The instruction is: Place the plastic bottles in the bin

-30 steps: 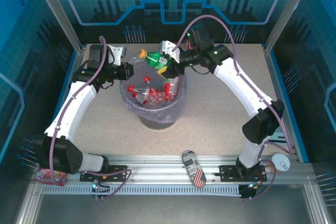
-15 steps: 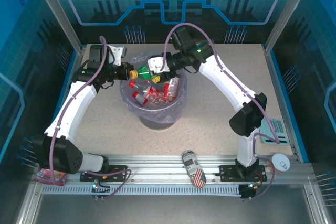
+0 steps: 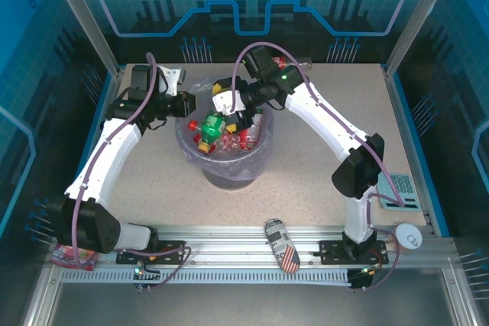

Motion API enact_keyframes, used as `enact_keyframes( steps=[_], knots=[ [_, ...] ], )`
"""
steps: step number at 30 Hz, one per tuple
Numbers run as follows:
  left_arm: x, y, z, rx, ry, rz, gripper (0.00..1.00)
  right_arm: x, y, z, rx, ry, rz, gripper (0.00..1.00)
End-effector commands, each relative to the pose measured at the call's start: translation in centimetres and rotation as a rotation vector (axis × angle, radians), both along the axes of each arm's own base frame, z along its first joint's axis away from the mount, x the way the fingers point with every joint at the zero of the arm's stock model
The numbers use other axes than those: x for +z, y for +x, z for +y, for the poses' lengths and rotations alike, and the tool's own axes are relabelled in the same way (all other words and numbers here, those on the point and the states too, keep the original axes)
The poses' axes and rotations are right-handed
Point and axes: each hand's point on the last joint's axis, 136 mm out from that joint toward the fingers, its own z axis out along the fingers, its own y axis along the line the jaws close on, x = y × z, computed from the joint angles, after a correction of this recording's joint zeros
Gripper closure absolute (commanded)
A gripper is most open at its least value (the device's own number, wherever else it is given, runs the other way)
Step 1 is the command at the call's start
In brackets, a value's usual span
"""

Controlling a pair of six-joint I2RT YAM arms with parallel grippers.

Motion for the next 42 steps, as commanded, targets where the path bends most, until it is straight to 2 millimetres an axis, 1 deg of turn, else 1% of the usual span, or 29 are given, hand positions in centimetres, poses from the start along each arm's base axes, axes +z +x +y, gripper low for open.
enact_keyframes(
  steps=[1,5,10,14,16,20,22,24,27,33,35,39,42],
  knots=[
    [-3.5,-2.5,-0.8,-0.069,0.024,0.150,1.00,0.6,0.1,-0.6,-0.011,0.001,-0.025,0.00],
    [-3.5,-2.5,-0.8,-0.066,0.028,0.150,1.00,2.8,0.0,-0.3,-0.014,0.089,-0.045,0.00],
    [-3.4,-2.5,-0.7,-0.061,0.031,0.145,1.00,6.4,-0.4,-0.4,-0.019,0.241,-0.077,0.00],
    [-3.2,-2.4,-0.4,-0.046,0.039,0.134,1.00,8.1,-0.1,-0.8,-0.052,0.309,-0.124,0.00],
    [-3.0,-2.3,-0.1,-0.034,0.047,0.124,1.00,9.0,0.4,-1.2,-0.088,0.338,-0.147,0.00],
    [-2.7,-2.1,0.5,-0.005,0.060,0.105,1.00,10.9,2.3,-2.3,-0.214,0.438,-0.137,0.00],
    [-2.6,-2.0,0.9,0.009,0.060,0.098,1.00,12.0,3.7,-3.5,-0.312,0.501,-0.103,0.01],
    [-2.4,-1.9,1.3,0.028,0.059,0.092,1.00,12.6,4.8,-4.6,-0.391,0.550,-0.060,0.02],
    [-2.0,-1.6,2.3,0.066,0.048,0.078,1.00,13.0,6.3,-6.6,-0.505,0.618,0.021,0.03],
    [-1.0,-1.0,4.6,0.163,0.021,0.038,1.00,12.3,9.0,-9.9,-0.705,0.693,0.157,0.05],
    [-0.7,-0.9,5.4,0.195,0.017,0.026,1.00,12.0,10.3,-11.2,-0.796,0.728,0.209,0.06],
    [-0.5,-0.7,7.0,0.252,0.010,0.013,1.00,10.7,13.4,-14.7,-1.040,0.793,0.336,0.07],
    [-0.5,-0.5,7.9,0.281,0.005,0.012,1.00,9.3,15.1,-16.6,-1.157,0.831,0.390,0.07]
  ],
)
